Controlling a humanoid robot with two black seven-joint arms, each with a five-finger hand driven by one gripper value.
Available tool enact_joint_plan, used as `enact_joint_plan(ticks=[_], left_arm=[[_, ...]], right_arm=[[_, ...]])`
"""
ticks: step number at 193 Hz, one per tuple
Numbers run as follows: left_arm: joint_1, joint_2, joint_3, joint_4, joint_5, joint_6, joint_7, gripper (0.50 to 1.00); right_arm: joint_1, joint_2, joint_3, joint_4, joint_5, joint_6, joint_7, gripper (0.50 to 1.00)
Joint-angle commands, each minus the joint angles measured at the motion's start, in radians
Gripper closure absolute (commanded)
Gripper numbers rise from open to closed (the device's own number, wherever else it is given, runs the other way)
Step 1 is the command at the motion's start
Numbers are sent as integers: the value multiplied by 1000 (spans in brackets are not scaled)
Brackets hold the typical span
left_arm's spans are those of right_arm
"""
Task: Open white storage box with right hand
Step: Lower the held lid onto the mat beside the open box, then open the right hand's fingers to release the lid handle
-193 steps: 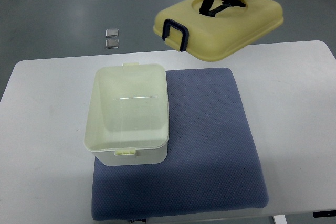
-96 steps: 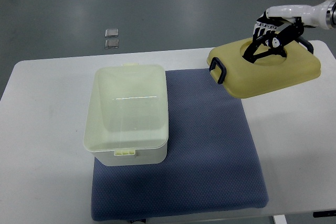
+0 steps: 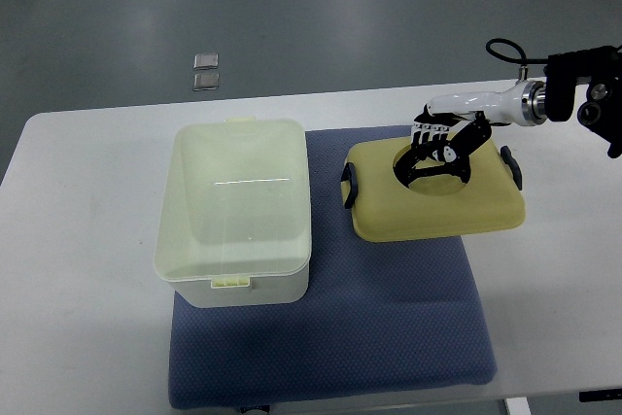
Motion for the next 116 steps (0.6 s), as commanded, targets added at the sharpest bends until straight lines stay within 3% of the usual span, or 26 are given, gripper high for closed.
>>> enact_joint_plan(ticks=[1, 41, 90, 91, 92, 93, 94, 95, 96, 97, 98, 99, 116], left_arm=[[0, 0, 1, -2, 0, 0, 0, 500], [0, 0, -2, 0, 0, 0, 0, 500], [0, 0, -2, 0, 0, 0, 0, 500], [0, 0, -2, 0, 0, 0, 0, 500], [0, 0, -2, 0, 0, 0, 0, 500], [0, 0, -2, 0, 0, 0, 0, 500], [0, 0, -2, 0, 0, 0, 0, 500], [0, 0, -2, 0, 0, 0, 0, 500], [0, 0, -2, 0, 0, 0, 0, 500], [0, 0, -2, 0, 0, 0, 0, 500], [0, 0, -2, 0, 0, 0, 0, 500], [0, 0, -2, 0, 0, 0, 0, 500], [0, 0, 1, 0, 0, 0, 0, 500]], right_arm=[[0, 44, 0, 0, 0, -39, -3, 1000], [-2, 134, -1, 0, 0, -87, -6, 1000], [-45, 142, -3, -24, 0, -113, -6, 1000], [-48, 142, -3, -27, 0, -114, -6, 923], [-48, 142, -3, -28, 0, -114, -6, 922], [-49, 142, -1, -29, 0, -117, -6, 817], [-49, 142, -1, -29, 0, -117, -6, 816], [-51, 142, -1, -32, 0, -119, -6, 725], [-51, 142, -1, -32, 0, -119, -6, 724], [-52, 142, 0, -32, 2, -120, -6, 643], [-52, 142, 0, -32, 2, -121, -6, 642], [-55, 142, 0, -35, 2, -122, -6, 579], [-58, 141, -1, -44, 2, -124, -6, 566]])
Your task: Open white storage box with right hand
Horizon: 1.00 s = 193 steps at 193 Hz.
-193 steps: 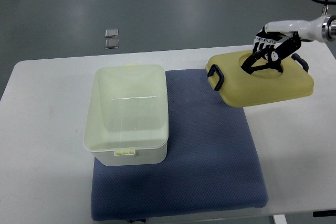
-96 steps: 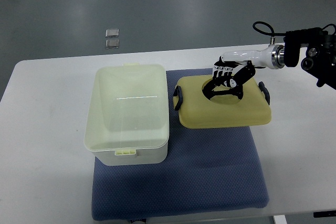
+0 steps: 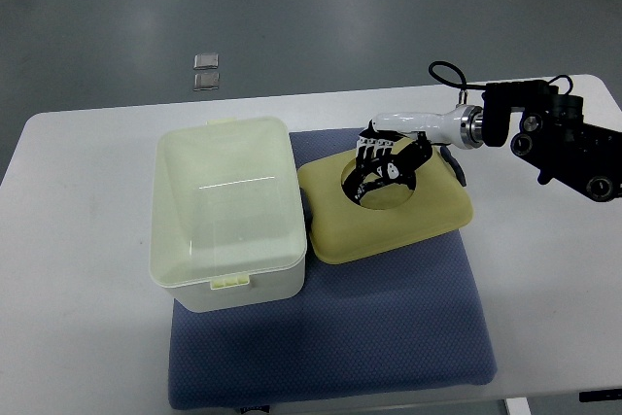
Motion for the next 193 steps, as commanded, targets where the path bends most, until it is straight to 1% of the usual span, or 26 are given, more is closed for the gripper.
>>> enact_joint_plan(ticks=[1, 26, 50, 70, 86, 104, 118, 135, 160, 178, 193], left_arm=[[0, 0, 3, 0, 0, 0, 0, 500], [0, 0, 5, -2, 0, 0, 2, 500], [0, 0, 5, 0, 0, 2, 2, 500], [0, 0, 3, 0, 1, 0, 0, 500], [0, 0, 3, -2, 1, 0, 0, 500], [0, 0, 5, -2, 1, 0, 2, 500], [0, 0, 3, -2, 1, 0, 2, 500], [0, 0, 5, -7, 1, 0, 2, 500], [0, 0, 5, -10, 1, 0, 2, 500], [0, 0, 5, -11, 1, 0, 0, 500], [0, 0, 5, -11, 1, 0, 2, 500]], right_arm=[[-7, -1, 1, -12, 1, -5, 0, 566], [-5, -1, 2, -48, 1, -7, 0, 566], [-2, -15, -1, -49, 8, 12, 0, 566], [14, -29, 8, -49, 15, 55, 0, 566], [30, -76, 19, -49, 21, 107, 2, 566], [42, -92, 61, -65, 47, 111, 9, 566], [42, -93, 140, -89, 135, 117, 6, 566], [44, -86, 219, -149, 256, 101, 8, 566], [39, -66, 327, -223, 489, 48, 9, 566], [31, -26, 360, -267, 718, -1, 3, 566], [21, -4, 360, -290, 914, -70, 3, 566]])
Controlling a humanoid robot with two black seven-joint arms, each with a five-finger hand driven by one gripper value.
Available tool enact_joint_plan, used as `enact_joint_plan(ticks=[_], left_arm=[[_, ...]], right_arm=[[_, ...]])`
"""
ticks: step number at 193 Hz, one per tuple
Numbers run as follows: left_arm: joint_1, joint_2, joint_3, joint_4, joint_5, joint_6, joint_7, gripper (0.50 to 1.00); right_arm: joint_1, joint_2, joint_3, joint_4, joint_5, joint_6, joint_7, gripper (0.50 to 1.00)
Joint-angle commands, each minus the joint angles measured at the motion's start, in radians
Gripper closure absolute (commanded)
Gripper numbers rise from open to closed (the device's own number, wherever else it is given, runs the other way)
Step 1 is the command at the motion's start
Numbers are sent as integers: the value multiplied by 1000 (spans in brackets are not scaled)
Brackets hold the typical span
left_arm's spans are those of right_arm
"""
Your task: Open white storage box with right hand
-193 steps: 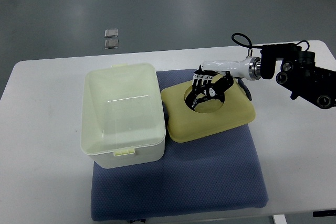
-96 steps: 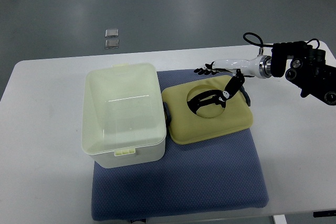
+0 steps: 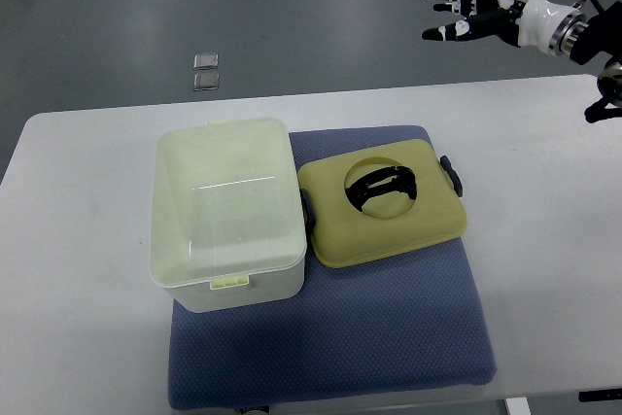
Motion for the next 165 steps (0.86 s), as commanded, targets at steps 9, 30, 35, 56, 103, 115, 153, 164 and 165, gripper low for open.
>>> enact_joint_plan(ticks=[9, 30, 35, 56, 103, 115, 153, 164, 165], left_arm=[[0, 0, 0, -1, 0, 0, 0, 500], [0, 0, 0, -2, 1, 0, 0, 500], [0, 0, 0, -2, 3, 0, 0, 500], [-1, 0, 0, -2, 1, 0, 0, 500], [0, 0, -2, -4, 3, -5, 0, 500], [0, 0, -2, -4, 3, -5, 0, 500], [0, 0, -2, -2, 1, -5, 0, 500], [0, 0, -2, -2, 1, -5, 0, 500], [0, 0, -2, -2, 1, -5, 0, 500]], right_arm=[[-23, 40, 9, -39, 358, -131, -2, 566], [-60, 64, 9, -42, 616, -188, -2, 566], [-72, 79, 10, -42, 701, -198, -4, 566], [-107, 122, 7, -40, 913, -207, -4, 566], [-164, 173, 17, -40, 995, -170, 7, 566], [-181, 178, 17, -39, 995, -147, 7, 566], [-207, 178, 15, -40, 990, -38, 9, 566], [-209, 178, 13, -40, 987, -40, 9, 566], [-209, 178, 13, -40, 987, -40, 9, 566]])
